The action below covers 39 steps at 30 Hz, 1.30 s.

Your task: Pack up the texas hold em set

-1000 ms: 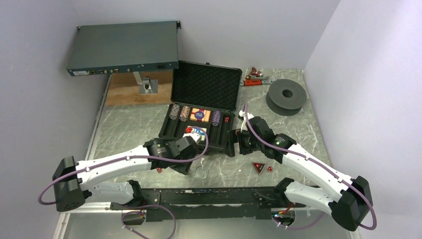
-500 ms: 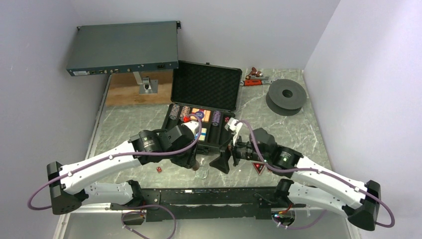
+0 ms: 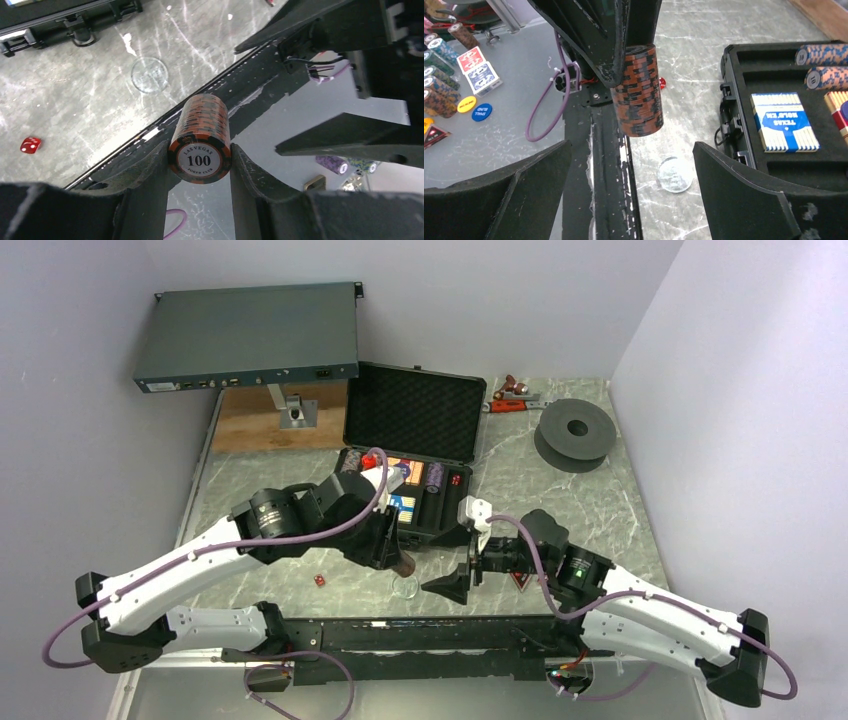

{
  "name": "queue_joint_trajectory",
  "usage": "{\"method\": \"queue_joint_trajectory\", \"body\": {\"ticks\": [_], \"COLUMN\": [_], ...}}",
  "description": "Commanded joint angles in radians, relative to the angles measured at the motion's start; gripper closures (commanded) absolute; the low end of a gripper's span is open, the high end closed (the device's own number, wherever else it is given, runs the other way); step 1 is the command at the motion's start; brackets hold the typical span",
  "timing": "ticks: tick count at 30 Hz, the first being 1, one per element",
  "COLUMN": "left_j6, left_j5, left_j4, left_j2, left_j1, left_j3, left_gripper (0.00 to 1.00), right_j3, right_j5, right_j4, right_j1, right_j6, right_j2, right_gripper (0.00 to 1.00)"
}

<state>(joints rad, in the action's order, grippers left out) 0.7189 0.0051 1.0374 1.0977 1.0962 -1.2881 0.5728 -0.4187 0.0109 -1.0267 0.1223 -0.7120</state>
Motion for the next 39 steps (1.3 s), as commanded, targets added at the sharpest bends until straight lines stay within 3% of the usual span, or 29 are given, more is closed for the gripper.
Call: {"method": "queue_joint_trajectory", "body": {"ticks": [1,17,22,26,30,39], "left_j6": [0.013,-0.063,-0.091,-0.103,-0.110,-0.112], "left_j5": [0.073,0.093,0.137,0.146,0.164,0.192], "left_j4": [-0.073,-0.118,-0.194,-0.207,-0.220,-0.275], "left_j2": [-0.003,-0.001,-0.051,-0.073,-0.089,-0.079], "left_j1": [-0.003,-0.046,-0.084,-0.093,-0.104,-0.111], "left_j3": [-0.062,-0.086,-0.009,0.037,0.080,0.101], "left_gripper": [1.00,1.00,1.00,1.00,1.00,1.00], "right_j3": [-0.026,-0.007,0.022,0.026,0.017,0.025], "right_j5": [-0.019,-0.006,0.003,0.008,0.007,0.002], "right_j4": [-0.149,-0.272,-0.284,-0.317,-0.364,-0.375], "right_j1": [-0.010,-0.032,-0.036,-0.039,-0.047,-0.059], "right_j6": [-0.080,-0.151,-0.157,-0.126,-0.082,-0.086], "right_j2": [-0.002,-0.146,-0.189,-0.207,-0.211,-0.269], "right_gripper": [0.07,0.20,0.42,0.50,0.36,0.36]}}
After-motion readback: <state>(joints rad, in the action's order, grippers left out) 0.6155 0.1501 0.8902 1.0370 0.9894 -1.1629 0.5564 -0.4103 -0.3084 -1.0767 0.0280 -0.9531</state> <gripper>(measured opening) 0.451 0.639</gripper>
